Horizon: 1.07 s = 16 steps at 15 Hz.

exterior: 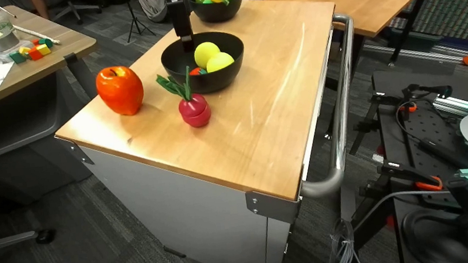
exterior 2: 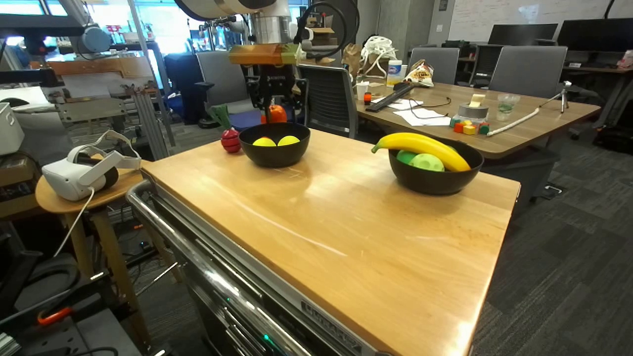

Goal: Remove the fruits from the bowls

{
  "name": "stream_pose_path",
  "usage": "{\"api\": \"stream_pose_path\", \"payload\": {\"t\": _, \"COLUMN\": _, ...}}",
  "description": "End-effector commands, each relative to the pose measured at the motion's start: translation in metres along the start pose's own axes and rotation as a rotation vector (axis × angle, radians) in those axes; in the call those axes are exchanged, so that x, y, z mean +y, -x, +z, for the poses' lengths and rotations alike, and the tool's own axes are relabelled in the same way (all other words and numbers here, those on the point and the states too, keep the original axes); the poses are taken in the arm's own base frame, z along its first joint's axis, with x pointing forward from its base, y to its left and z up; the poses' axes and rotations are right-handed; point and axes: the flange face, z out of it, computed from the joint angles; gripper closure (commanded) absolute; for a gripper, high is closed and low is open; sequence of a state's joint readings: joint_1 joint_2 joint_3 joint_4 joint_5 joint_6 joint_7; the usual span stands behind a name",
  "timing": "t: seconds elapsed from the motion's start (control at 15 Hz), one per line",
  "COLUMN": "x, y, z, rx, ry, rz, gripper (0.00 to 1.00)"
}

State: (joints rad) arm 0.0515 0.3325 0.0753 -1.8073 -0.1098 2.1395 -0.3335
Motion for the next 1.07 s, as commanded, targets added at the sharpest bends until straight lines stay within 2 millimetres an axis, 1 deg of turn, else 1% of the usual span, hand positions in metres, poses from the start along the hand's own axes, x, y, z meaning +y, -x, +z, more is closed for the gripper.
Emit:
{"api": "stream_pose_path", "payload": {"t": 0.0, "x": -0.004, "y": 0.012, "z": -0.001, "rx": -0.027, "ry": -0.010, "rz": 0.027, "gripper": 0.66}}
{"api": "stream_pose_path", "payload": {"t": 0.07, "x": -0.004, "y": 0.013, "z": 0.001, "rx": -0.035, "ry": -0.012, "rz": 0.030, "gripper": 0.72}}
{"api": "stream_pose_path", "payload": {"t": 0.2, "x": -0.005, "y": 0.016, "z": 0.005, "rx": -0.050, "ry": -0.012, "rz": 0.035, "gripper": 0.76}}
{"api": "stream_pose_path", "payload": {"t": 0.33, "x": -0.005, "y": 0.018, "z": 0.009, "rx": -0.066, "ry": -0.008, "rz": 0.040, "gripper": 0.85}}
{"api": "stream_pose_path", "payload": {"t": 0.4, "x": -0.005, "y": 0.019, "z": 0.012, "rx": -0.081, "ry": -0.005, "rz": 0.043, "gripper": 0.81}}
{"api": "stream_pose_path", "payload": {"t": 0.47, "x": -0.005, "y": 0.020, "z": 0.015, "rx": -0.092, "ry": -0.006, "rz": 0.044, "gripper": 0.72}}
{"api": "stream_pose_path", "payload": {"t": 0.53, "x": -0.004, "y": 0.021, "z": 0.018, "rx": -0.101, "ry": -0.004, "rz": 0.043, "gripper": 0.56}}
{"api": "stream_pose_path", "payload": {"t": 0.6, "x": -0.005, "y": 0.022, "z": 0.019, "rx": -0.109, "ry": -0.002, "rz": 0.043, "gripper": 0.52}}
{"api": "stream_pose_path", "payload": {"t": 0.93, "x": -0.005, "y": 0.021, "z": 0.016, "rx": -0.112, "ry": 0.014, "rz": 0.031, "gripper": 0.12}}
{"api": "stream_pose_path", "payload": {"t": 1.0, "x": -0.006, "y": 0.021, "z": 0.016, "rx": -0.114, "ry": 0.005, "rz": 0.031, "gripper": 0.06}}
